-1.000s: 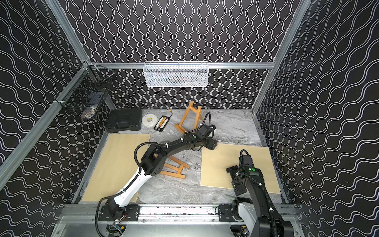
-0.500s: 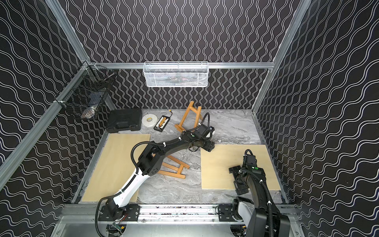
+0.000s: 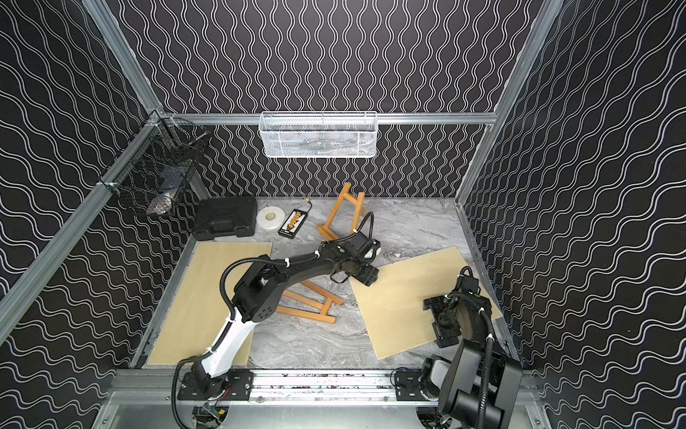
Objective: Assemble the easel
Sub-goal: Adjust the drawing board at the center of the board.
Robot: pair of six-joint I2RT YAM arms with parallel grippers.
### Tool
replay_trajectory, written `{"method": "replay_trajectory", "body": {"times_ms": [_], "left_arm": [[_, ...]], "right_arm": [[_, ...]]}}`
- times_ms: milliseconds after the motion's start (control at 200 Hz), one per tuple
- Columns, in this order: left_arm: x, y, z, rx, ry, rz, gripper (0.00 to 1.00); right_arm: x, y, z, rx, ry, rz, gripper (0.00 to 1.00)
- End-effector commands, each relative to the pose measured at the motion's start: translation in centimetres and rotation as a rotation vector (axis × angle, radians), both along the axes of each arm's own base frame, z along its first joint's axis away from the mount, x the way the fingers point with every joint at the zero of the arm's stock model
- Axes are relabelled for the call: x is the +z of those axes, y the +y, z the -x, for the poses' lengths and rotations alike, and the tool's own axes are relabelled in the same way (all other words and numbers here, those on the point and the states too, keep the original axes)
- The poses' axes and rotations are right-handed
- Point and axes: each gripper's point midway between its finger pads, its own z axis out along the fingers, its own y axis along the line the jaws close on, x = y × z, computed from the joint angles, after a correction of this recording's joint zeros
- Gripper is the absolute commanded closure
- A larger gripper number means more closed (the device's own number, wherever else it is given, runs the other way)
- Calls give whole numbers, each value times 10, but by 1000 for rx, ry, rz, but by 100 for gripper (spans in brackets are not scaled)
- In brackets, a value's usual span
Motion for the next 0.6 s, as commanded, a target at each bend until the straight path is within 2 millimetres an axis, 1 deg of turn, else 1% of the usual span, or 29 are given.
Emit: {"method": "replay_trajectory", "body": {"times_ms": [0, 145, 255, 430, 500, 596], "left_arm": [[-6, 6, 42, -28, 144, -8, 28], [-1, 9, 50, -14, 152, 13, 29], [1, 11, 58, -6, 157, 25, 29], [13, 14, 64, 26, 156, 81, 29], [16, 12, 69, 32, 170, 115, 29], [21, 15, 66, 62, 148, 125, 28]], "right_arm": [[13, -25, -57, 46, -231, 83, 0], [13, -39, -67, 20, -233, 91, 0], [15, -48, -79, 4, -264, 82, 0], [15, -58, -96, -2, -285, 73, 0], [14, -65, -98, -22, -275, 74, 0], [15, -69, -96, -39, -266, 82, 0]]}}
